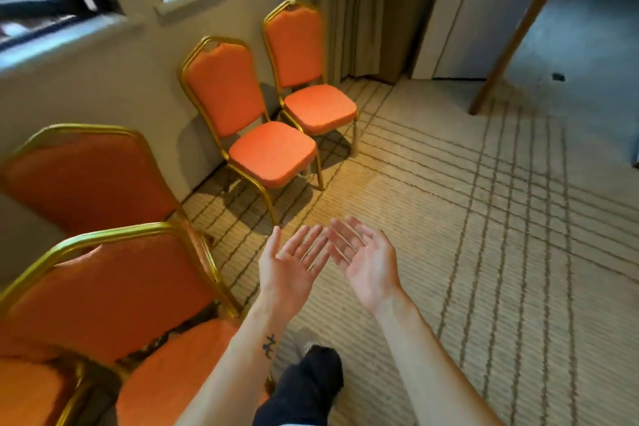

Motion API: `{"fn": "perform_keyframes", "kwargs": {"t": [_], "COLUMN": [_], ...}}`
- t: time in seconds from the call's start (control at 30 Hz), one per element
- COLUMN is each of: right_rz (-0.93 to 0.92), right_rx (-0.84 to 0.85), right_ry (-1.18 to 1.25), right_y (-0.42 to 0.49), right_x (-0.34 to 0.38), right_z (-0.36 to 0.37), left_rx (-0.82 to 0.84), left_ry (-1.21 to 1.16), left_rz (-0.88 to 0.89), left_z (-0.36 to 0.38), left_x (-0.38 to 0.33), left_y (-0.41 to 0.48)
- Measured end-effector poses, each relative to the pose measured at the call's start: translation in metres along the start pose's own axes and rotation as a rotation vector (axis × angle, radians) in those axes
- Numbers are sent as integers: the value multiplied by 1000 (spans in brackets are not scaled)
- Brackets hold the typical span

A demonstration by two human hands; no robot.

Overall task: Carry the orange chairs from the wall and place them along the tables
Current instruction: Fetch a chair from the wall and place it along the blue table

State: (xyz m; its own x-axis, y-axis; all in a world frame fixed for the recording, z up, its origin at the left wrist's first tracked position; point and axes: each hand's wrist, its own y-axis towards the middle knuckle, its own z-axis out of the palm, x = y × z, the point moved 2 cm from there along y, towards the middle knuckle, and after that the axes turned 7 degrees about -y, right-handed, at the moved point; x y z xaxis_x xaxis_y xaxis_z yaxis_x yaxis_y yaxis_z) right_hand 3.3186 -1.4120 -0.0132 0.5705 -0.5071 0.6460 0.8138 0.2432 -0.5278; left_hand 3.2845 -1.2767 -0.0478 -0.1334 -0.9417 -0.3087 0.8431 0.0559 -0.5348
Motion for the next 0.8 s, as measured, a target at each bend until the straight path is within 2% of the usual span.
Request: {"fn": "perform_keyframes", "kwargs": {"t": [0.23,0.3,0.57,0.8], "right_rz": [158,198,373,520], "right_rx": [136,209,464,755], "right_ry": [-173,-199,-362,-605], "right_y": [137,171,241,300], "right_x": [6,6,-19,-70], "right_z": [107,151,289,383], "left_rx": [-107,-108,-207,-370], "left_ry": [-112,-148,-342,-554], "left_rz": [181,282,619,864], "left_z": [11,19,4,-30], "left_x": [-107,-152,-269,-323], "left_y": [94,110,108,124]}}
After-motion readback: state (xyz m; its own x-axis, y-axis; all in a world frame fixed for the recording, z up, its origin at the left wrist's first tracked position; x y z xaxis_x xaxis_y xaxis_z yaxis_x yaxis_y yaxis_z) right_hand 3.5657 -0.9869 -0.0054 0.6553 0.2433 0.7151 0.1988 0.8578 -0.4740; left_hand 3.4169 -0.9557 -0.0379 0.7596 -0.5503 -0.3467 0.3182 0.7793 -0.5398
